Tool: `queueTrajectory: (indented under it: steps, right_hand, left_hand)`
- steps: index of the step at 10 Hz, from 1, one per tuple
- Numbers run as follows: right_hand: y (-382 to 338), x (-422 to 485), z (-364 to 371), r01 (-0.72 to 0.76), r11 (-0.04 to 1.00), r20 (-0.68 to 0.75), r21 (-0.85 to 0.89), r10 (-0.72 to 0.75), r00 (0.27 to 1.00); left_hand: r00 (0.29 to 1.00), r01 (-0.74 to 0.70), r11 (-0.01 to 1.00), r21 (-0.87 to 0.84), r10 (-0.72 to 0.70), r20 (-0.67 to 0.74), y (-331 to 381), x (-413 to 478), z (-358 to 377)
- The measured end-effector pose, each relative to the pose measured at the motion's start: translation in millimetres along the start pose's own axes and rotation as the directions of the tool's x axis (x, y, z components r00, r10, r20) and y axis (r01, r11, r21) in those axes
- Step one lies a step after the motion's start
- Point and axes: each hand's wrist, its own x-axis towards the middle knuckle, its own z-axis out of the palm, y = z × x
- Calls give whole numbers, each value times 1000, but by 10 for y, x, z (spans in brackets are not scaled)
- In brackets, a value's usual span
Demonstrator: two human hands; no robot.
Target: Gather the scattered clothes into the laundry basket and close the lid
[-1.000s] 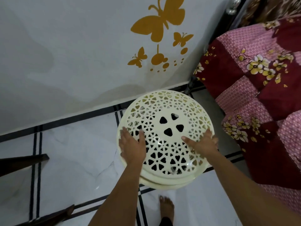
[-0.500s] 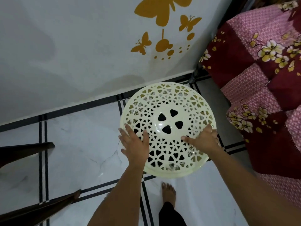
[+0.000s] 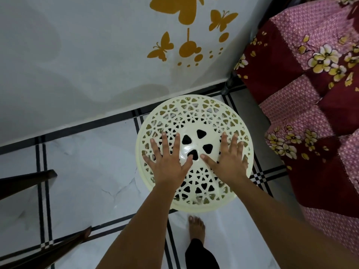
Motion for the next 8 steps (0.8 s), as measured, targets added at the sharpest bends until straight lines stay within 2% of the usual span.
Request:
queueTrajectory:
  steps: [5, 6, 8]
  right_hand:
    - [-524, 1380, -654, 159, 984, -68, -83, -165, 984]
    - [-515, 1428, -651, 168, 981, -66, -92, -175, 982]
    - [-463, 1079, -452, 204, 979, -134, -12, -204, 970]
  left_hand:
    - [982, 66, 995, -75, -78, -170, 314, 1315, -388]
    - [983, 64, 995, -74, -76, -165, 337, 1349, -401]
    - [980, 35, 979, -203, -74, -187, 354, 1085, -412]
